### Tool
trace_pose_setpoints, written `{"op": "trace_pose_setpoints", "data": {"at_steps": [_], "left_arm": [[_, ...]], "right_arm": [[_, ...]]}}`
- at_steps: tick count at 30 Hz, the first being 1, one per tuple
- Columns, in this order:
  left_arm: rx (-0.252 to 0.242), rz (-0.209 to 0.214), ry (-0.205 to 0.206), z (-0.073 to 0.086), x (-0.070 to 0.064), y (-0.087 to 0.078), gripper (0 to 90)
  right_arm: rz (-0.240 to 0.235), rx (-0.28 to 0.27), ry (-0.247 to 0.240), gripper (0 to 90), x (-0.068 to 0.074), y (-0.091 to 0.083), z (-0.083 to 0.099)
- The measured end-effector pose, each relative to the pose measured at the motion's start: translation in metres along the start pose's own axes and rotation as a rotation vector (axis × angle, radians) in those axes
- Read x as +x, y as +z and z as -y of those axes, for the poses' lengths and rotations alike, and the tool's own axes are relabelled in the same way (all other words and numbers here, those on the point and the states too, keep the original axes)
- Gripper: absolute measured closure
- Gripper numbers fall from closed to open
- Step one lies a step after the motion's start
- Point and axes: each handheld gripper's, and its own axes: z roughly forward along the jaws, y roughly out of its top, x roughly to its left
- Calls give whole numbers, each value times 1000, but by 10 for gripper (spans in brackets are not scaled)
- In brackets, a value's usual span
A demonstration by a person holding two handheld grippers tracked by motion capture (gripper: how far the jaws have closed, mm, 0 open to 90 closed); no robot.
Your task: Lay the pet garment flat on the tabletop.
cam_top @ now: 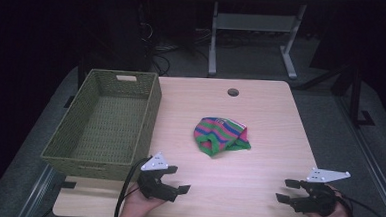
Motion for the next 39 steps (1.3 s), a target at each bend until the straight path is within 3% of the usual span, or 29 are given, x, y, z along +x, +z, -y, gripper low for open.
{"op": "trace_pose_setpoints", "data": {"at_steps": [14, 18, 30, 39], "left_arm": [[5, 5, 4, 1, 1, 2, 167], [8, 1, 3, 1, 1, 1, 167], [-2, -14, 5, 0, 3, -1, 167], [-6, -14, -2, 0, 6, 0, 167]], "right_arm": [[-4, -15, 5, 264, -2, 1, -8], [-4, 3, -15, 251, -2, 8, -23], [-73, 67, -67, 256, 4, 26, -69], [-99, 69, -74, 257, 0, 36, -88]]}}
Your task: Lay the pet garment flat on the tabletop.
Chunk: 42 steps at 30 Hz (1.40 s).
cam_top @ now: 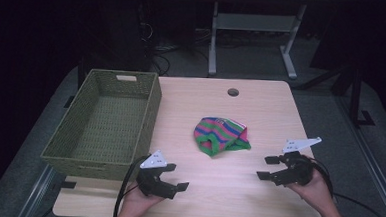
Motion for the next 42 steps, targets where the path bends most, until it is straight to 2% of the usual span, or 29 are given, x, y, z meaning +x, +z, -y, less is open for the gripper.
{"op": "trace_pose_setpoints", "data": {"at_steps": [5, 8, 16, 18, 20, 25, 28, 35, 39, 42], "left_arm": [[0, 8, 1, 0, -1, 1, 167], [3, 10, 3, 0, -1, 1, 167], [-1, 7, 8, 0, 0, 0, 167], [-2, 4, 13, -1, 1, -1, 167], [-12, 5, -2, 0, 1, -1, 167], [-8, 0, 8, -1, 2, -1, 167], [-9, 2, -1, -1, 2, -2, 167], [-13, 1, 4, -1, 3, -3, 167], [-5, 3, 15, -2, 3, -2, 167], [-10, 7, 8, -1, 3, -2, 167]], "right_arm": [[-12, 10, -24, 257, -1, 5, -22], [-14, 33, -35, 257, -2, 9, -33], [-28, 65, -52, 257, -3, 23, -52], [-27, 64, -70, 257, -4, 26, -60], [-30, 63, -60, 257, -5, 26, -64], [-26, 71, -68, 257, -8, 28, -74], [-35, 69, -63, 257, -10, 31, -79], [-29, 93, -63, 257, -17, 39, -95], [-21, 114, -80, 257, -19, 46, -106], [-23, 120, -77, 257, -22, 50, -111]]}}
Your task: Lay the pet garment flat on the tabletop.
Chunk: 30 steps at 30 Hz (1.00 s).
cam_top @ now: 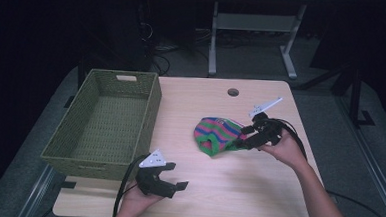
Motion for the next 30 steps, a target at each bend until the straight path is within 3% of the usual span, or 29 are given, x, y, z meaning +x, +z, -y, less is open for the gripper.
{"op": "trace_pose_setpoints", "data": {"at_steps": [17, 23, 30], "left_arm": [[4, 5, 12, -1, -1, 2, 167], [6, 6, 14, -1, -1, 1, 167], [4, 9, 15, -2, -1, 1, 167]], "right_arm": [[22, 57, -2, 260, -15, 29, -24], [16, 69, 0, 277, -18, 37, -26], [48, 107, 17, 295, -25, 49, -26]]}}
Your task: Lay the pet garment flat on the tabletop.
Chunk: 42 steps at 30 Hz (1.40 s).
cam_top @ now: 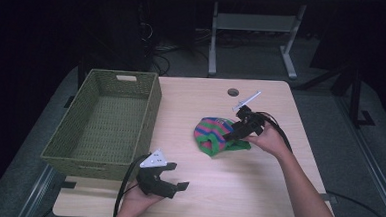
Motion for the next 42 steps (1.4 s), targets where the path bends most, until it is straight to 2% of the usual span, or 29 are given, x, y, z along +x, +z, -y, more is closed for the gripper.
{"op": "trace_pose_setpoints", "data": {"at_steps": [2, 5, 7, 9, 14, 15, 18, 23, 25, 28, 36, 39, 42], "left_arm": [[2, 0, 5, 0, 0, 0, 167], [-3, 0, 6, 0, -1, -1, 167], [-5, 2, 4, 0, -1, -2, 167], [-5, 1, 7, -1, -1, -2, 168], [-2, 3, 5, 0, 0, -2, 168], [-1, 4, 4, 0, 0, -2, 168], [3, 5, 7, 0, -1, -1, 168], [9, 9, 9, 0, -1, 2, 168], [12, 11, 13, -1, -2, 3, 168], [10, 10, 14, -1, -2, 3, 168], [-2, 0, 4, 0, -1, -2, 168], [5, -1, 11, -1, 0, -1, 168], [6, 1, 9, -1, -1, 1, 168]], "right_arm": [[15, 3, 1, 301, -2, 2, 0], [-1, -12, 38, 312, -8, 5, -2], [-1, -8, 46, 312, -8, 7, -3], [8, 32, 53, 319, -9, 15, -5], [21, 69, 59, 335, -11, 27, -6], [38, 79, 61, 358, -12, 33, -6], [49, 85, 58, 387, -12, 36, -7], [125, 115, 38, 470, -7, 43, -8], [133, 119, 32, 476, -5, 44, -9], [172, 132, 0, 490, -1, 46, -9], [194, 158, 2, 554, 0, 47, -12], [203, 170, 0, 628, 0, 47, -14], [207, 171, 4, 649, 0, 47, -15]]}}
